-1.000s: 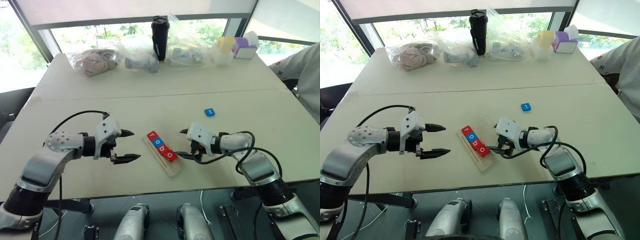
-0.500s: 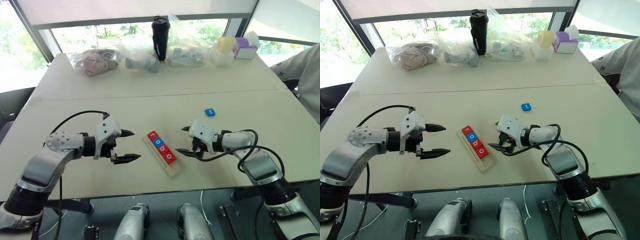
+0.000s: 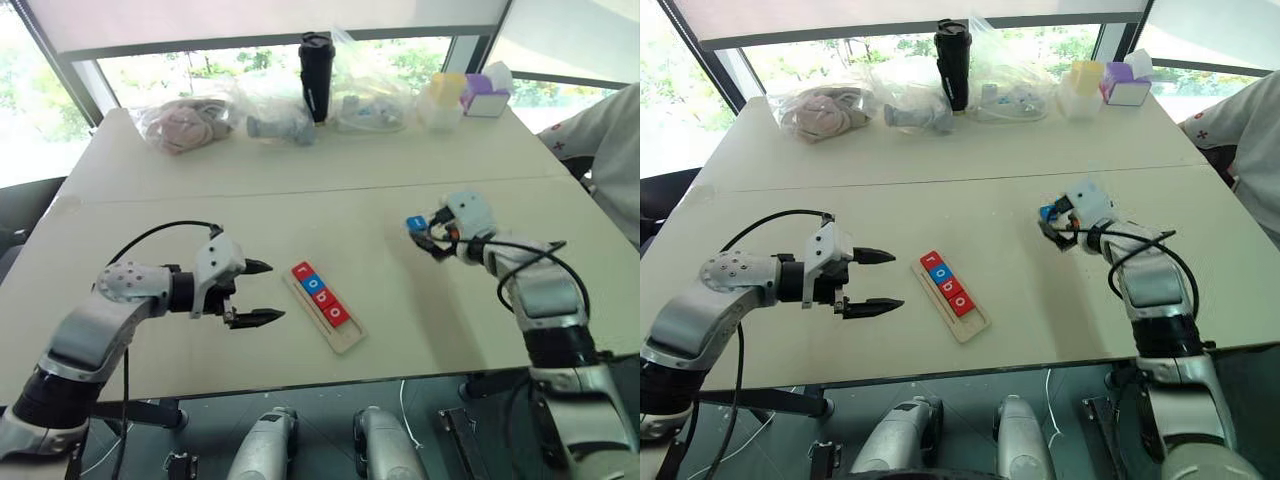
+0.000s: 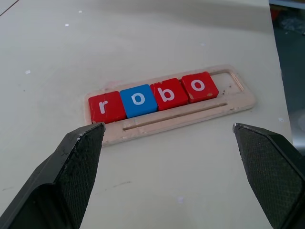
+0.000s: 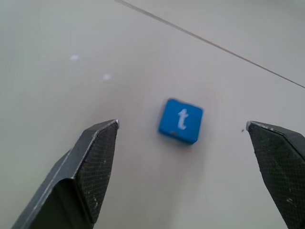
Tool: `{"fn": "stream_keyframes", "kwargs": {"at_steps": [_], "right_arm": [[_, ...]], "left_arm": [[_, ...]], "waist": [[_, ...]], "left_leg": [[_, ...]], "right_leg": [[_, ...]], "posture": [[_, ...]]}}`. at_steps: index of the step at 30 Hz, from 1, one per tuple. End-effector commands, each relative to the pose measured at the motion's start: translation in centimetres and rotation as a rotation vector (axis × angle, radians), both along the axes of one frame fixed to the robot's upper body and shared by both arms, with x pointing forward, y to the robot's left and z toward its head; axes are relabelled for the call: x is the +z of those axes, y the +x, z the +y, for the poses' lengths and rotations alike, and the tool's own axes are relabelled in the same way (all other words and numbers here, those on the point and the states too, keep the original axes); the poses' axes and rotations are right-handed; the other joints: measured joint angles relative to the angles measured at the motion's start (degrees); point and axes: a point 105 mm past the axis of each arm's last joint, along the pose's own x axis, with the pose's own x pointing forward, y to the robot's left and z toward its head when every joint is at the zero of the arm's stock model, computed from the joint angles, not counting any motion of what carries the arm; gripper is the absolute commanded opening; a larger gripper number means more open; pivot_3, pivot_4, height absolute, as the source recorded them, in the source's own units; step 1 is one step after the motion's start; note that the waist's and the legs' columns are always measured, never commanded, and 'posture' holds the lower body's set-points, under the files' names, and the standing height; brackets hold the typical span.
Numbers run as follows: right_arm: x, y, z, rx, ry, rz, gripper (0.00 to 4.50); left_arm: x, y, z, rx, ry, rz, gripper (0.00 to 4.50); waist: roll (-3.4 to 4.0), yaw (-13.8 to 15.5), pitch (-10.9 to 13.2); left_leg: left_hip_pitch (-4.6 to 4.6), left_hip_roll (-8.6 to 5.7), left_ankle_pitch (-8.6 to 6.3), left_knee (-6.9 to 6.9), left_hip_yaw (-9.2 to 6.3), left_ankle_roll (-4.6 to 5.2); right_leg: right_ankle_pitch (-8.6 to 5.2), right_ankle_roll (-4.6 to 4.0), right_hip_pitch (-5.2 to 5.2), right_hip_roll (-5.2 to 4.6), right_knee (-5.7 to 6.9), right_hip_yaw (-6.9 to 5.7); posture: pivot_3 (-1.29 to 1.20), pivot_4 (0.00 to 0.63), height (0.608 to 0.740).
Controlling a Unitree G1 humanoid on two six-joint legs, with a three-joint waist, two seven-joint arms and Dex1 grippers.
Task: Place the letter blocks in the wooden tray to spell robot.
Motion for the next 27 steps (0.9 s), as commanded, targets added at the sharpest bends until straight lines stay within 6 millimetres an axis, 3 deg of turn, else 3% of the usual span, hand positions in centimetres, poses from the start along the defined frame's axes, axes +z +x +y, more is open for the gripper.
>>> {"fn": "stream_keyframes", "kwargs": {"at_steps": [1, 6, 11, 14, 18, 19, 24, 27], "right_arm": [[-0.4, 1.2, -0.2, -0.102, 0.100, 0.016, 4.39], [-1.6, 2.4, 1.1, -0.120, 0.181, 0.068, 4.39], [-3.6, 3.1, 0.1, -0.209, 0.124, 0.112, 4.39], [-3.5, 3.4, 0.8, -0.190, 0.123, 0.097, 3.51], [-3.7, 3.4, 1.4, -0.178, 0.113, 0.098, 1.42], [-3.7, 3.4, 1.4, -0.180, 0.109, 0.100, 1.21], [-3.5, 3.0, 1.0, -0.193, 0.095, 0.097, 1.23], [-0.2, 1.1, -1.1, -0.262, 0.100, 0.022, 1.23]], "left_arm": [[0.5, 0.1, -0.2, -0.008, 0.002, -0.035, 4.50], [0.5, 0.0, -0.1, 0.006, 0.003, -0.039, 4.50], [0.4, -0.2, 0.0, 0.019, 0.002, -0.039, 4.50], [0.3, -0.3, 0.0, 0.020, 0.005, -0.039, 4.50], [0.3, -0.2, -0.1, 0.021, 0.004, -0.039, 4.50], [0.2, -0.2, -0.1, 0.021, 0.003, -0.039, 4.50], [0.2, -0.1, -0.2, 0.016, 0.001, -0.038, 4.50], [0.2, -0.2, -0.2, 0.014, 0.002, -0.036, 4.50]], "waist": [[0.01, 0.0, 0.0], [0.02, 0.0, 0.0], [0.03, -0.3, 0.0], [0.03, -0.2, 0.0], [0.03, -0.2, 0.0], [0.03, -0.2, 0.0], [0.03, -0.1, 0.0], [0.05, 0.3, 0.0]], "left_leg": [[-0.02, -0.02, 0.00, -0.02, 0.01, 0.00], [-0.03, -0.09, 0.01, 0.00, 0.04, 0.01], [0.06, -0.07, 0.01, 0.03, 0.05, 0.02], [0.10, -0.06, 0.02, 0.05, 0.03, 0.02], [0.10, -0.06, 0.02, 0.08, 0.03, 0.02], [0.10, -0.06, 0.02, 0.08, 0.03, 0.02], [0.11, -0.06, 0.02, 0.09, 0.03, 0.02], [0.07, -0.08, 0.02, 0.08, -0.03, 0.02]], "right_leg": [[0.00, 0.01, -0.02, 0.02, -0.01, 0.00], [0.01, 0.02, 0.01, 0.01, -0.02, 0.00], [0.01, 0.01, 0.06, 0.04, 0.02, 0.00], [0.01, 0.01, 0.11, 0.05, 0.04, 0.00], [0.01, 0.01, 0.13, 0.06, 0.06, 0.00], [0.01, 0.01, 0.13, 0.06, 0.06, 0.00], [0.01, 0.01, 0.13, 0.06, 0.11, 0.01], [-0.02, 0.04, 0.09, 0.05, 0.14, 0.00]], "posture": [[0.00, 0.150, 0.740], [0.00, 0.150, 0.740], [0.00, 0.150, 0.740], [0.00, 0.150, 0.740], [0.00, 0.150, 0.740], [0.00, 0.150, 0.740], [0.00, 0.150, 0.740], [0.00, 0.150, 0.740]]}}
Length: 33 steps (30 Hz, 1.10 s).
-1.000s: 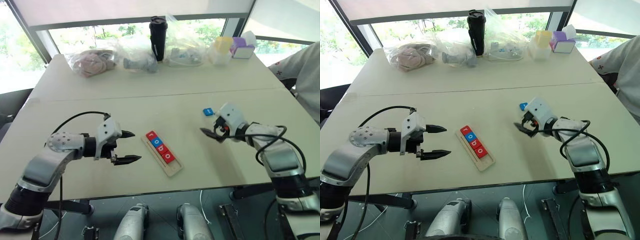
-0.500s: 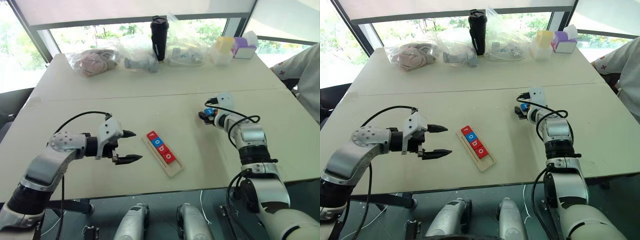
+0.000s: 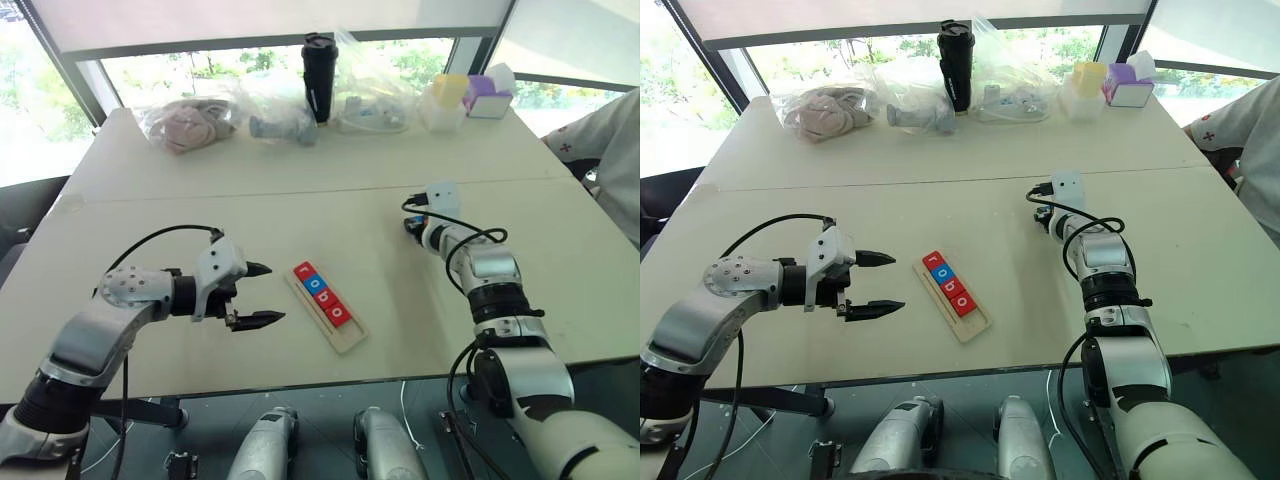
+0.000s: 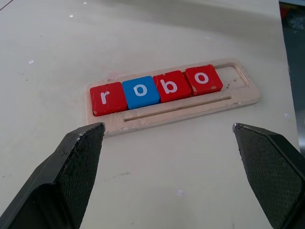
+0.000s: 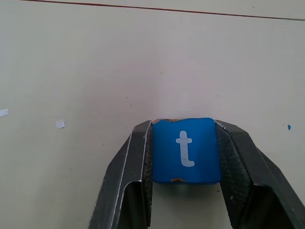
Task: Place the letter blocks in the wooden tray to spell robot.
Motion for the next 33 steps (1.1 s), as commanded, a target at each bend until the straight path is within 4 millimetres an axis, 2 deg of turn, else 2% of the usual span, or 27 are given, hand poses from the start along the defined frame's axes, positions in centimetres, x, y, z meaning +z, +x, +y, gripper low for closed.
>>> {"fn": "stream_keyframes", "kwargs": {"at_steps": [1, 2, 5, 8, 10, 14, 16, 18, 24, 25, 27, 31, 33], "right_arm": [[3.9, -2.7, -2.7, -0.118, 0.020, -0.062, 1.23], [4.2, -3.7, -3.0, -0.147, 0.041, -0.050, 1.23], [3.8, -8.2, -1.3, -0.136, 0.174, 0.029, 1.23], [2.3, -11.9, 0.0, -0.161, 0.214, 0.100, 1.23], [1.4, -13.3, 0.6, -0.210, 0.253, 0.099, 1.23], [-0.4, -14.8, 2.4, -0.355, 0.390, 0.137, 1.23], [-1.3, -15.3, 3.7, -0.375, 0.431, 0.178, 1.23], [-1.4, -15.3, 4.7, -0.357, 0.446, 0.190, 1.23], [-0.7, -14.9, 4.6, -0.291, 0.416, 0.158, 4.19], [-0.5, -14.8, 4.6, -0.265, 0.405, 0.151, 4.42], [0.4, -14.6, 4.1, -0.186, 0.322, 0.115, 4.42], [4.5, -14.4, 1.6, 0.120, 0.024, -0.004, 4.42], [5.0, -14.6, 0.9, 0.258, -0.030, 0.003, 4.42]], "left_arm": [[0.7, 0.0, 0.0, -0.015, -0.002, -0.033, 4.50], [0.6, 0.0, 0.0, -0.015, -0.001, -0.031, 4.50], [0.4, 0.0, -0.1, -0.024, -0.003, -0.022, 4.50], [0.3, 0.2, -0.3, -0.039, -0.006, -0.017, 4.50], [0.2, 0.4, -0.5, -0.049, -0.006, -0.017, 4.50], [0.2, 0.7, -1.0, -0.073, -0.011, -0.015, 4.50], [0.2, 0.9, -1.1, -0.082, -0.011, -0.016, 4.50], [0.2, 1.0, -1.2, -0.087, -0.009, -0.018, 4.50], [0.3, 1.2, -1.2, -0.091, -0.007, -0.022, 4.50], [0.3, 1.2, -1.2, -0.091, -0.006, -0.022, 4.50], [0.3, 1.2, -1.1, -0.089, -0.005, -0.022, 4.50], [0.3, 1.1, -0.8, -0.078, 0.000, -0.024, 4.50], [0.2, 1.1, -0.7, -0.075, 0.001, -0.024, 4.50]], "waist": [[0.04, 0.1, 0.0], [0.04, 0.1, 0.0], [0.04, -0.1, 0.0], [0.06, -0.4, 0.0], [0.07, -0.3, 0.0], [0.21, -0.4, 0.0], [0.24, -0.3, 0.0], [0.24, -0.3, 0.0], [0.24, -0.4, 0.0], [0.24, -0.4, 0.0], [0.22, -0.4, 0.0], [0.44, -0.2, 0.1], [0.40, -0.3, 0.1]], "left_leg": [[-0.06, -0.01, 0.00, -0.01, -0.01, 0.00], [-0.09, -0.03, 0.00, -0.02, -0.01, 0.00], [-0.10, -0.02, -0.01, -0.06, -0.01, 0.00], [-0.01, 0.10, -0.02, -0.09, -0.03, 0.00], [0.00, 0.13, -0.02, -0.08, -0.11, -0.01], [-0.02, 0.12, -0.09, -0.08, -0.12, -0.14], [-0.06, 0.10, -0.12, -0.06, -0.09, -0.20], [-0.05, 0.09, -0.12, -0.09, -0.11, -0.20], [-0.12, 0.06, -0.02, -0.35, -0.06, -0.04], [-0.12, 0.06, -0.02, -0.37, -0.06, -0.04], [-0.11, 0.06, -0.02, -0.37, -0.06, -0.04], [-0.13, 0.00, -0.01, -0.20, 0.00, -0.03], [-0.15, -0.03, -0.04, -0.10, 0.01, -0.01]], "right_leg": [[-0.01, 0.01, -0.05, -0.02, 0.00, 0.00], [-0.01, 0.02, -0.10, -0.03, 0.00, 0.01], [-0.05, 0.07, -0.19, -0.05, 0.15, 0.02], [-0.11, 0.09, -0.22, -0.03, 0.30, 0.02], [-0.16, -0.01, -0.22, -0.05, 0.34, 0.00], [-0.13, -0.04, -0.30, -0.07, 0.33, -0.01], [-0.05, -0.17, -0.31, -0.11, 0.26, -0.01], [-0.05, -0.17, -0.27, -0.12, 0.09, -0.04], [-0.08, -0.09, -0.33, -0.07, -0.05, -0.04], [-0.08, -0.09, -0.34, -0.07, -0.05, -0.04], [-0.08, -0.08, -0.33, -0.06, -0.05, -0.04], [-0.09, -0.07, -0.20, -0.10, -0.16, -0.06], [-0.23, 0.16, -0.03, -0.15, -0.45, -0.09]], "posture": [[0.00, 0.150, 0.740], [0.00, 0.150, 0.740], [0.00, 0.150, 0.740], [0.00, 0.150, 0.740], [0.00, 0.150, 0.740], [0.00, 0.150, 0.740], [0.00, 0.150, 0.740], [0.00, 0.150, 0.740], [0.00, 0.150, 0.740], [0.00, 0.150, 0.740], [0.00, 0.150, 0.740], [0.00, 0.150, 0.740], [0.00, 0.150, 0.740]]}}
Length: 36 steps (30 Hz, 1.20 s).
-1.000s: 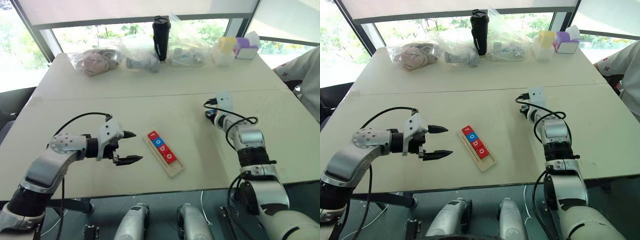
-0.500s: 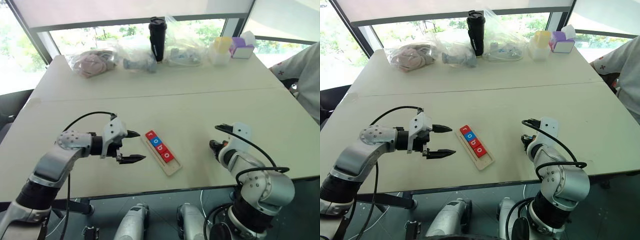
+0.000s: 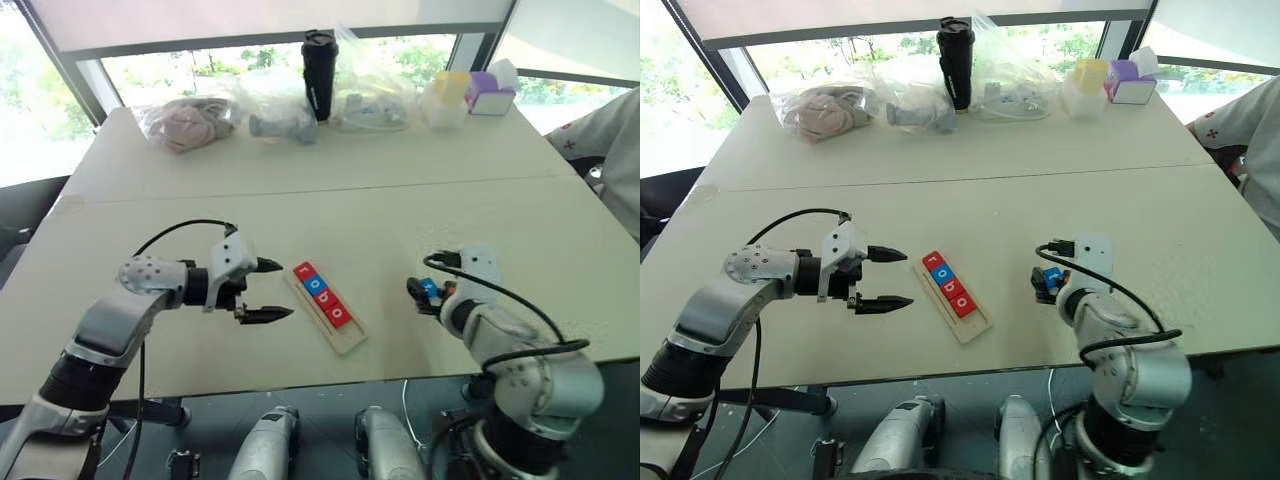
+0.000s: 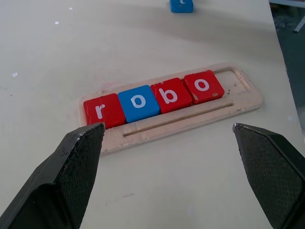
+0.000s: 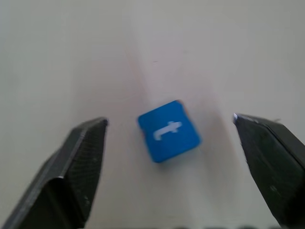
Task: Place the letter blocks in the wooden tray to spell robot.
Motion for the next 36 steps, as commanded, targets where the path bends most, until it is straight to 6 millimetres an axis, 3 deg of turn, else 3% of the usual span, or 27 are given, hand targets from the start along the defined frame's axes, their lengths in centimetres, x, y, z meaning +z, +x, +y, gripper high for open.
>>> {"fn": "stream_keyframes", "kwargs": {"at_steps": [1, 4, 8, 12, 21, 31, 34, 36], "right_arm": [[1.9, -0.2, 0.7, 0.309, -0.035, -0.049, 4.42], [1.4, -0.1, 0.1, 0.362, -0.032, -0.028, 4.42], [0.1, -1.5, 2.7, 0.449, 0.044, -0.012, 4.42], [-1.0, -2.0, 3.8, 0.439, 0.048, -0.016, 4.42], [-2.6, -0.2, 1.0, 0.320, -0.105, -0.040, 4.42], [-4.0, 0.2, 1.6, 0.275, -0.016, -0.014, 4.42], [-4.7, 0.4, 1.6, 0.245, 0.011, 0.020, 3.67], [-4.9, 0.5, 1.7, 0.245, 0.016, 0.025, 2.66]], "left_arm": [[0.7, 0.0, 0.3, 0.001, 0.004, -0.037, 4.50], [0.7, 0.0, 0.4, 0.007, 0.006, -0.041, 4.50], [0.7, -0.1, 0.8, 0.022, 0.014, -0.043, 4.50], [0.6, -0.4, 0.9, 0.024, 0.018, -0.036, 4.50], [0.9, -0.1, 0.7, 0.014, 0.021, -0.041, 4.50], [0.8, -0.2, 0.7, 0.021, 0.019, -0.040, 4.50], [0.8, -0.2, 0.6, 0.022, 0.017, -0.041, 4.50], [0.8, -0.2, 0.6, 0.023, 0.015, -0.040, 4.50]], "waist": [[-0.18, -0.1, -0.1], [-0.37, -0.2, -0.1], [-0.35, 0.1, -0.1], [-0.35, 0.1, -0.1], [-0.36, 0.3, -0.1], [-0.36, 0.2, -0.1], [-0.36, 0.2, -0.1], [-0.36, 0.2, -0.1]], "left_leg": [[0.01, 0.02, -0.03, -0.02, 0.00, 0.01], [0.03, 0.17, -0.10, -0.06, -0.02, 0.09], [-0.01, 0.18, -0.08, -0.17, -0.04, 0.13], [-0.05, 0.15, -0.08, -0.12, -0.07, 0.12], [-0.11, 0.06, -0.18, 0.00, -0.03, -0.05], [-0.12, 0.08, -0.10, -0.08, -0.04, 0.09], [-0.11, 0.07, -0.11, 0.00, -0.04, 0.08], [-0.11, 0.07, -0.11, 0.00, -0.04, 0.08]], "right_leg": [[-0.02, 0.03, 0.08, -0.05, -0.12, -0.01], [-0.02, 0.03, 0.13, -0.04, -0.14, -0.07], [0.09, -0.14, -0.03, -0.04, -0.02, -0.02], [0.09, -0.13, -0.04, -0.05, -0.03, -0.02], [-0.01, 0.02, 0.02, -0.24, -0.15, -0.02], [0.08, -0.11, -0.07, -0.16, -0.04, -0.06], [0.08, -0.12, -0.03, -0.15, -0.04, -0.06], [0.09, -0.13, -0.02, -0.16, -0.04, -0.05]], "posture": [[0.00, 0.150, 0.740], [0.00, 0.150, 0.740], [0.00, 0.150, 0.740], [0.00, 0.150, 0.740], [0.00, 0.150, 0.740], [0.00, 0.150, 0.740], [0.00, 0.150, 0.740], [0.00, 0.150, 0.740]]}}
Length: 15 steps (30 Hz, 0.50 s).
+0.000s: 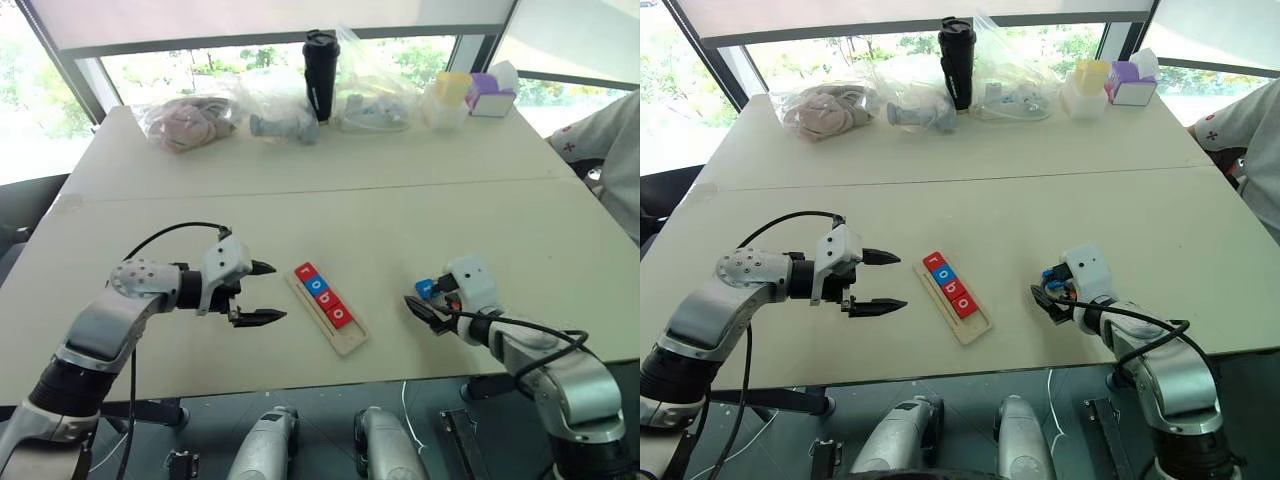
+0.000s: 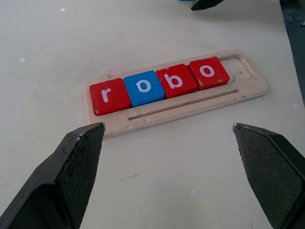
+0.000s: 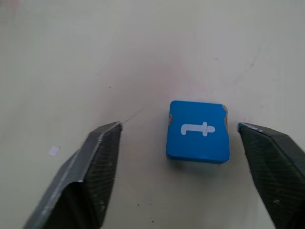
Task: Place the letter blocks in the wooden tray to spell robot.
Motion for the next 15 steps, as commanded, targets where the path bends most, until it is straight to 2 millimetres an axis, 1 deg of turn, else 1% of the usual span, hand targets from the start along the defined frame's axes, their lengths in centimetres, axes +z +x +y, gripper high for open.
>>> {"fn": "stream_keyframes", "kwargs": {"at_steps": [1, 2, 3, 5, 7, 8, 10, 11, 12, 15], "right_arm": [[0.4, 0.3, 0.1, 0.000, 0.007, -0.015, 2.16], [0.4, 0.4, 0.2, 0.003, 0.007, -0.015, 1.60], [0.5, 0.4, 0.3, 0.007, 0.007, -0.015, 1.17], [0.5, 0.3, 0.3, 0.015, 0.002, -0.015, 1.17], [1.1, -0.2, 0.7, 0.068, -0.009, -0.025, 1.17], [1.6, -0.6, 1.3, 0.112, 0.004, -0.028, 1.17], [3.2, -2.2, 3.4, 0.266, 0.047, -0.026, 1.17], [3.6, -2.8, 4.0, 0.311, 0.057, -0.022, 1.17], [3.9, -3.1, 4.4, 0.336, 0.069, -0.017, 1.17], [5.0, -4.2, 6.4, 0.412, 0.126, 0.001, 1.17]], "left_arm": [[0.8, -0.1, -0.1, -0.006, -0.010, -0.033, 4.50], [0.8, -0.2, -0.1, -0.006, -0.011, -0.032, 4.50], [0.8, -0.2, -0.1, -0.007, -0.011, -0.031, 4.50], [0.8, -0.2, -0.1, -0.006, -0.010, -0.030, 4.50], [0.7, -0.3, 0.0, -0.006, -0.008, -0.027, 4.50], [0.7, -0.3, 0.1, -0.006, -0.007, -0.026, 4.50], [0.6, -0.4, 0.2, -0.008, -0.002, -0.021, 4.50], [0.6, -0.4, 0.2, -0.009, -0.001, -0.020, 4.50], [0.6, -0.4, 0.2, -0.009, 0.000, -0.019, 4.50], [0.4, -0.4, 0.1, -0.019, 0.007, -0.015, 4.50]], "waist": [[0.00, 0.0, 0.0], [0.00, 0.0, 0.0], [0.00, 0.0, 0.0], [0.00, 0.0, 0.0], [0.00, 0.0, 0.0], [0.00, 0.0, 0.0], [0.01, 0.0, 0.0], [0.00, 0.0, 0.0], [-0.01, -0.1, 0.0], [-0.01, -0.1, 0.0]], "left_leg": [[0.01, 0.00, 0.00, 0.00, 0.00, 0.00], [0.01, 0.00, 0.00, -0.01, 0.00, 0.00], [0.01, 0.00, 0.00, -0.02, 0.00, 0.00], [0.01, 0.00, 0.00, -0.03, -0.01, 0.00], [0.01, 0.00, 0.00, -0.02, -0.01, 0.00], [0.01, 0.00, 0.00, -0.02, 0.00, 0.00], [0.00, 0.00, 0.00, -0.01, 0.00, 0.01], [0.00, 0.00, 0.01, -0.03, 0.00, 0.01], [0.00, 0.01, 0.01, -0.03, -0.02, 0.01], [0.01, 0.04, 0.00, -0.01, -0.04, 0.01]], "right_leg": [[0.00, 0.00, 0.00, 0.00, 0.00, 0.00], [0.00, 0.00, 0.00, 0.00, 0.00, 0.00], [0.00, 0.00, 0.00, 0.00, 0.00, 0.00], [0.00, 0.00, -0.01, 0.01, 0.00, 0.00], [0.00, 0.00, -0.01, 0.01, 0.00, 0.00], [0.00, 0.00, -0.01, 0.01, 0.00, -0.01], [0.00, 0.00, -0.01, 0.01, 0.01, -0.02], [0.00, 0.01, -0.01, 0.00, 0.01, -0.02], [0.00, 0.01, -0.01, 0.01, 0.01, -0.01], [0.00, 0.02, -0.01, 0.04, 0.04, -0.01]], "posture": [[0.00, 0.150, 0.740], [0.00, 0.150, 0.740], [0.00, 0.150, 0.740], [0.00, 0.150, 0.740], [0.00, 0.150, 0.740], [0.00, 0.150, 0.740], [0.00, 0.150, 0.740], [0.00, 0.150, 0.740], [0.00, 0.150, 0.740], [0.00, 0.150, 0.740]]}}
